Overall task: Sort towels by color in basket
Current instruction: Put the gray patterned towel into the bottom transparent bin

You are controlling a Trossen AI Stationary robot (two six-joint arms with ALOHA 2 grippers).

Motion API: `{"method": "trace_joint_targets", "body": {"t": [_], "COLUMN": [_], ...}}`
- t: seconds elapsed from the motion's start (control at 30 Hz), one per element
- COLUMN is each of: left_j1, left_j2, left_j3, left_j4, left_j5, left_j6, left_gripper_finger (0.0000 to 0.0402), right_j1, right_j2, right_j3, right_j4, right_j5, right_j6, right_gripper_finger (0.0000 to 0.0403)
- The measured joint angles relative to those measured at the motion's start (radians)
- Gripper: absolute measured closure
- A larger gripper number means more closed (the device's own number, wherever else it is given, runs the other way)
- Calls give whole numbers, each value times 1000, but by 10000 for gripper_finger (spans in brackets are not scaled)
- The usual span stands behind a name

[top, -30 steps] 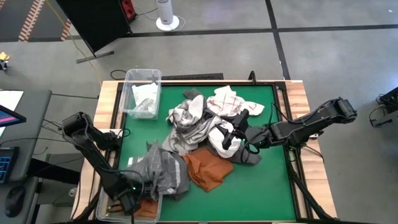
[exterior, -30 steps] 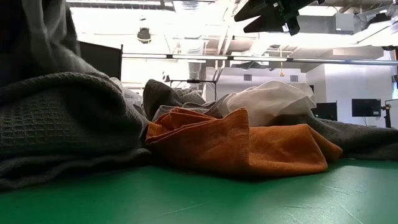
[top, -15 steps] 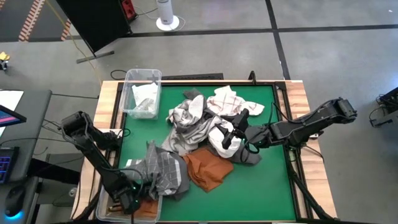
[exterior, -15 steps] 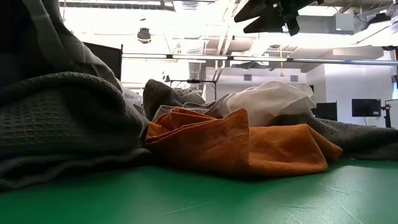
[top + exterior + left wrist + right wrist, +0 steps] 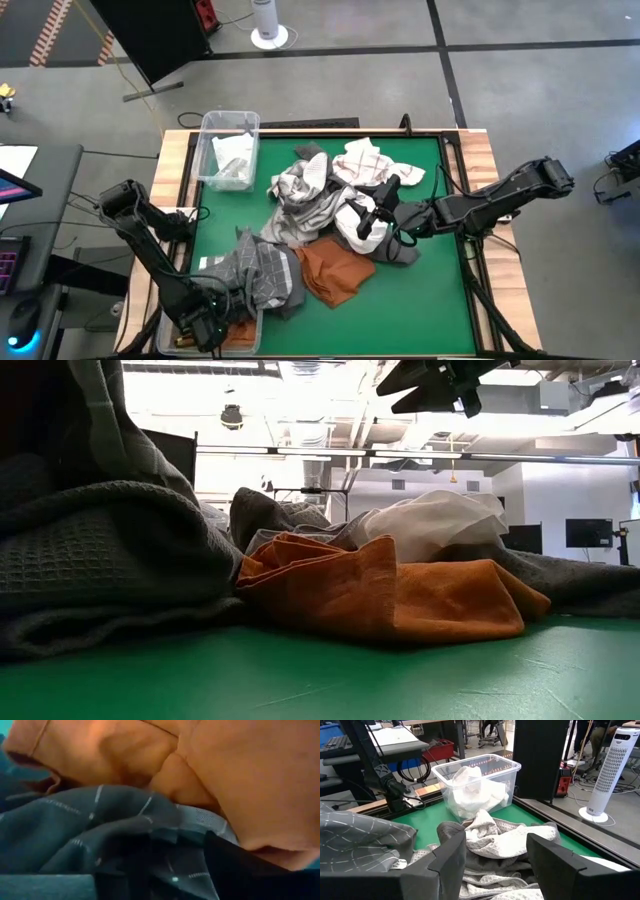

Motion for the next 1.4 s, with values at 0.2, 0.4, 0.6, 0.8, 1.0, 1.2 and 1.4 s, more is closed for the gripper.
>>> {"method": "trace_joint_targets", "body": {"t": [0.2,0.4,0.6,0.8,1.0,1.2,1.4], "left_j1": [0,1,40,186,399,588,640], "left_j2": [0,-1,-44,-141,-223,-197,-112], "left_j3": [127,289,388,388,388,388,388], "left_j4": [-161,-302,-434,-419,-310,-194,-241], "left_j5": [0,-51,-283,-345,-243,1,193], "left_j6": [-59,-105,-106,-174,-228,-388,-505], "left_gripper_finger": [208,207,207,207,207,207,207], "right_j1": [0,0,0,0,-1,-1,2], "right_j2": [0,0,0,0,0,0,0], "right_j3": [0,0,0,0,0,0,0], "right_j4": [0,0,0,0,0,0,-18], "right_j5": [0,0,0,0,0,0,0], "right_j6": [0,0,0,0,-3,-9,-26], "right_gripper_finger": [168,168,168,168,168,168,168]}}
